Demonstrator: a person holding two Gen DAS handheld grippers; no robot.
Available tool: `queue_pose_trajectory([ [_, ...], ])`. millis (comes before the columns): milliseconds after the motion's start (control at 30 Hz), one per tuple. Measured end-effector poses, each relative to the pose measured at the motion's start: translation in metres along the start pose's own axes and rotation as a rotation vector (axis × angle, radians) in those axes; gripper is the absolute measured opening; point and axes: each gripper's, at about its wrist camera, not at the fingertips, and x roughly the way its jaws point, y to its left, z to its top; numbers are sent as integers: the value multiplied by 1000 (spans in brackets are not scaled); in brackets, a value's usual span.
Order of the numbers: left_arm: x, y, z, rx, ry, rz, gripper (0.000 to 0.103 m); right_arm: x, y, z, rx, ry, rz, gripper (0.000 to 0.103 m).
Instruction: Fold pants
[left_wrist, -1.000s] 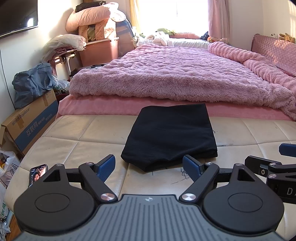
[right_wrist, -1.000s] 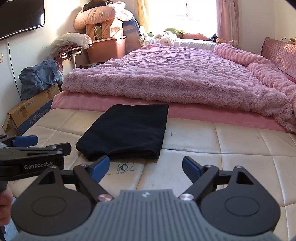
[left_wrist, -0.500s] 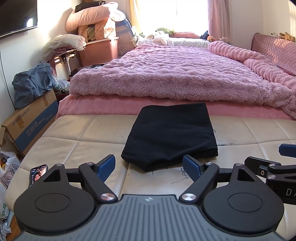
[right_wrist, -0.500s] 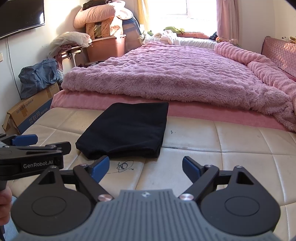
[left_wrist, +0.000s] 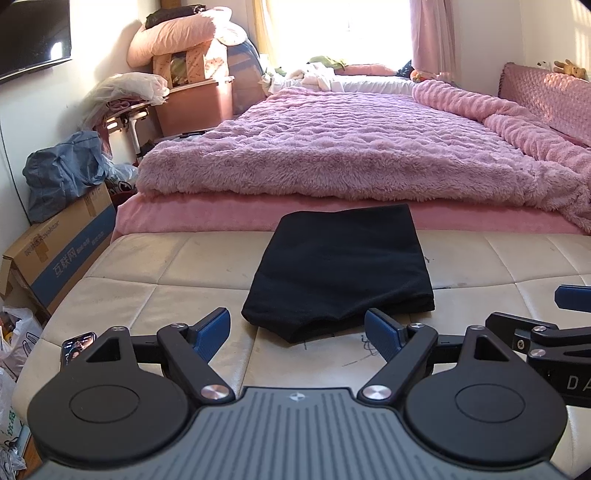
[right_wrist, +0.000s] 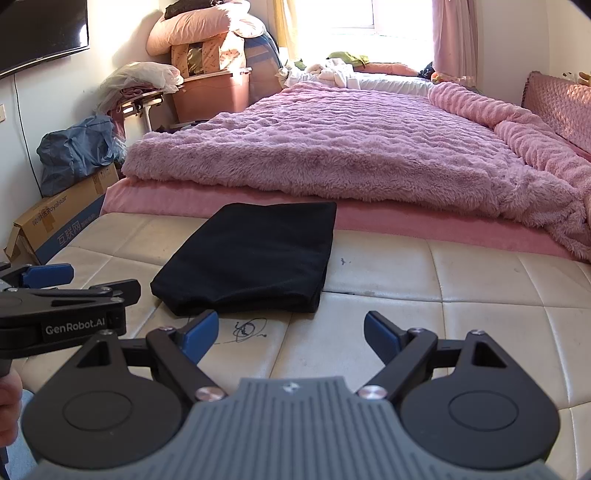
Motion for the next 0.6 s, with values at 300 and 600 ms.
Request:
queue_pose_trajectory([
  [300,0,0,1,-3,-4,0,96,1,0,-1,2,1,-1,82],
  [600,1,-1,2,10,-6,-13,96,3,-1,-2,6,5,0,82],
])
